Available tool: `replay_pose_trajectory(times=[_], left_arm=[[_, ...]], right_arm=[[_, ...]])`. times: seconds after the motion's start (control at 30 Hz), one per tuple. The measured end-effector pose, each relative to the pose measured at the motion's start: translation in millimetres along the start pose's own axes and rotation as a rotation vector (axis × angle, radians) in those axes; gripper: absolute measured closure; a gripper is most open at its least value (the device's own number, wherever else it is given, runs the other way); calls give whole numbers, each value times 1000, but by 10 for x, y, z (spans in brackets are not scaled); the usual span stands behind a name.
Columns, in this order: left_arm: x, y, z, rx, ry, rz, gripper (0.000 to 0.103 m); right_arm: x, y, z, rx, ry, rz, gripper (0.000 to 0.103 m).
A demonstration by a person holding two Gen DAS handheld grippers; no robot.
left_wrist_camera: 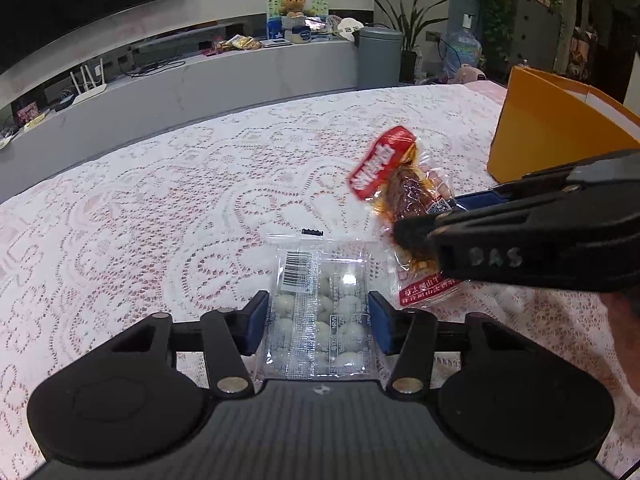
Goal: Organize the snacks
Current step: 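Lift and carry the egg tray and meat packet over the box with both tools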
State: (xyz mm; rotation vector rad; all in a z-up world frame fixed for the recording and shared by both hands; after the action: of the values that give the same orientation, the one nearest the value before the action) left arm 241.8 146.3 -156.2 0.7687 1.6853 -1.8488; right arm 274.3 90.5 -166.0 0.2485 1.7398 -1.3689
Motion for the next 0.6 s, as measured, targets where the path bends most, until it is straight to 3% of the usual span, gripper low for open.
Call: replay_pose_trajectory(times=[0.07,0.33,0.6], left_arm=[[2,-14,-13,3,-24,-5,45],[-35,-257,16,5,-85,34,45],[-46,-565,32,16,-221,32,45]], right_arm=[[-28,-75,10,-21,13,14,88],[4,-296,107,-40,42,18,93],[14,-625,121,-60,34,35,97]])
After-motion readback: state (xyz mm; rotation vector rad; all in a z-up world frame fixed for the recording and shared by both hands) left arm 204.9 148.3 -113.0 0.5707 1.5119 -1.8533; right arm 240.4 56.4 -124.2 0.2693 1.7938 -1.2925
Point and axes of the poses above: each gripper's, at about its wrist camera, not at the fingertips, and y roughly the way its jaws point, z to its right, x to its underside, the point moved 6 cm from there along y, roughly the way its jaws point, and after that the axes turned 7 degrees about -y, right-handed, at the moved point
